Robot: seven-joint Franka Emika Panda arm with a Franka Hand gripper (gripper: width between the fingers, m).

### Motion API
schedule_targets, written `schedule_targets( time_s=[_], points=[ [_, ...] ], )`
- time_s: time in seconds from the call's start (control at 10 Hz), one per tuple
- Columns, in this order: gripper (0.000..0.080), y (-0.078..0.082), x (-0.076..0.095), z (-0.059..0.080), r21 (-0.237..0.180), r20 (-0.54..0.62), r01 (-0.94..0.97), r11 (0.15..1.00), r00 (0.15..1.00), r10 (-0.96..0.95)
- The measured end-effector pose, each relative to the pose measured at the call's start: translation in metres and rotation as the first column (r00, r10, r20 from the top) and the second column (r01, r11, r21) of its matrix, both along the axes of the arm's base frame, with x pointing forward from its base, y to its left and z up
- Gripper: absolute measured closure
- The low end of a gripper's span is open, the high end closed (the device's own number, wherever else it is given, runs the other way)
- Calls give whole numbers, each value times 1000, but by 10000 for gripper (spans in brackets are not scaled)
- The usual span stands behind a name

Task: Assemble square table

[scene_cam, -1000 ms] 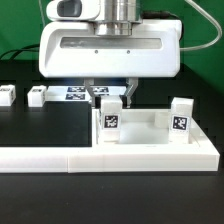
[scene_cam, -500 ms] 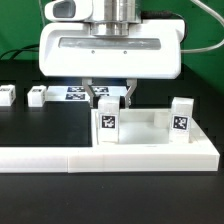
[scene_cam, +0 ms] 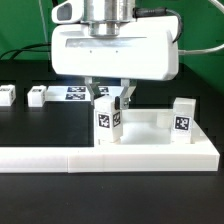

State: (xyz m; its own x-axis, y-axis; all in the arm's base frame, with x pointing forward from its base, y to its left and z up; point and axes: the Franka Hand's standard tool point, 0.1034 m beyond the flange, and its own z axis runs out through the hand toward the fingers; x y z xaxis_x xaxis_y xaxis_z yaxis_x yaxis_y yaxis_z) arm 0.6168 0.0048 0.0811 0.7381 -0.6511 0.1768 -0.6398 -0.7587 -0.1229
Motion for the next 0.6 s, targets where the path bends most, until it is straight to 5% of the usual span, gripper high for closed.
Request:
schedule_targets(
  time_s=[0.4,0.6],
  points=[
    [508,2,-3,-1,116,-31,467,876,884,-467],
    [508,3,-3,-1,139,-45,545,827,838,-544]
  ],
)
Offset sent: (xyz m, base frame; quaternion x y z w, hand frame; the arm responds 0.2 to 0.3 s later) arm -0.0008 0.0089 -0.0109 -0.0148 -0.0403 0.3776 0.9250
